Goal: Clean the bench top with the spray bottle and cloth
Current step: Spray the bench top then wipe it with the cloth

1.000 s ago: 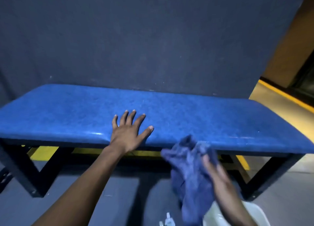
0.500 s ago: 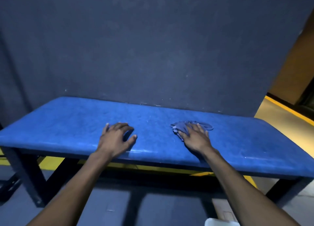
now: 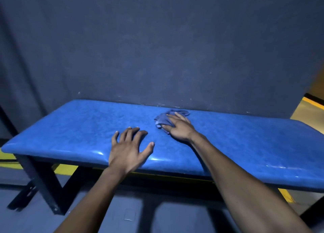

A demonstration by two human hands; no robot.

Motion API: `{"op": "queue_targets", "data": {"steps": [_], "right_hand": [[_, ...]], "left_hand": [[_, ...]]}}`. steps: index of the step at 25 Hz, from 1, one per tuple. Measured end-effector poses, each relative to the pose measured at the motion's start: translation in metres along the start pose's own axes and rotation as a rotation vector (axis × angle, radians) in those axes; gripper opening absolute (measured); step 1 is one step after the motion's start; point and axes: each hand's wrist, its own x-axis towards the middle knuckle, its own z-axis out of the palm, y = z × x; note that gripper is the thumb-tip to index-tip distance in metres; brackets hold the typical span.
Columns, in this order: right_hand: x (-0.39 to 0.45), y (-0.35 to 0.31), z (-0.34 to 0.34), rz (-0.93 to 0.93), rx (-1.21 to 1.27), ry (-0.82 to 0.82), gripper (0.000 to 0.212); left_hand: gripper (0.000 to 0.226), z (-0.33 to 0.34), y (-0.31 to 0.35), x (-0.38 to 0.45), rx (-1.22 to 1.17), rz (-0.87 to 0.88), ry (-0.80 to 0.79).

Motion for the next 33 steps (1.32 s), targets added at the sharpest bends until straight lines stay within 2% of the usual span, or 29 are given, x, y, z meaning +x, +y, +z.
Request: {"op": "queue_targets", "data": {"steps": [3,6,8,13,17,20,22,27,30,33], "right_hand": [[-0.039,-0.024,0.008,-0.231,0.098,-0.003,0.058],[-0.094,-0.008,0.009,-0.302,0.119,0.037,0.056],[-0.125,0.019,0.007,-0.282,0.114,0.092,0.055],[-0.190,0.115,-0.019,-0.068,0.037,0.261,0.051],[-0.145,0.145,-0.032,0.045,0.018,0.272,0.049],[-0.072,0.143,-0.024,0.165,0.010,0.212,0.060],[-0.028,0.123,-0.008,0.191,0.010,0.169,0.060],[0.001,0.002,0.012,-0.144,0.068,0.052,0.048],[-0.030,-0.001,0.012,-0.178,0.114,0.045,0.053],[-0.043,0.027,0.006,-0.147,0.098,0.103,0.047]], "left_hand": [[0.058,0.001,0.000,0.000,0.012,0.014,0.038],[0.066,-0.001,-0.001,-0.003,0.018,0.034,0.017],[0.068,-0.003,-0.003,-0.004,0.013,0.033,0.009],[0.067,-0.006,0.000,-0.004,0.000,0.021,-0.016],[0.061,-0.005,0.001,-0.004,0.012,0.022,-0.019],[0.056,-0.003,0.000,-0.004,0.028,0.028,-0.020],[0.057,-0.001,0.000,-0.004,0.021,0.019,-0.005],[0.058,0.003,-0.002,-0.002,0.018,0.026,0.026],[0.058,0.003,-0.004,-0.002,0.011,0.028,0.020],[0.061,0.002,-0.002,-0.004,0.007,0.023,0.019]]}}
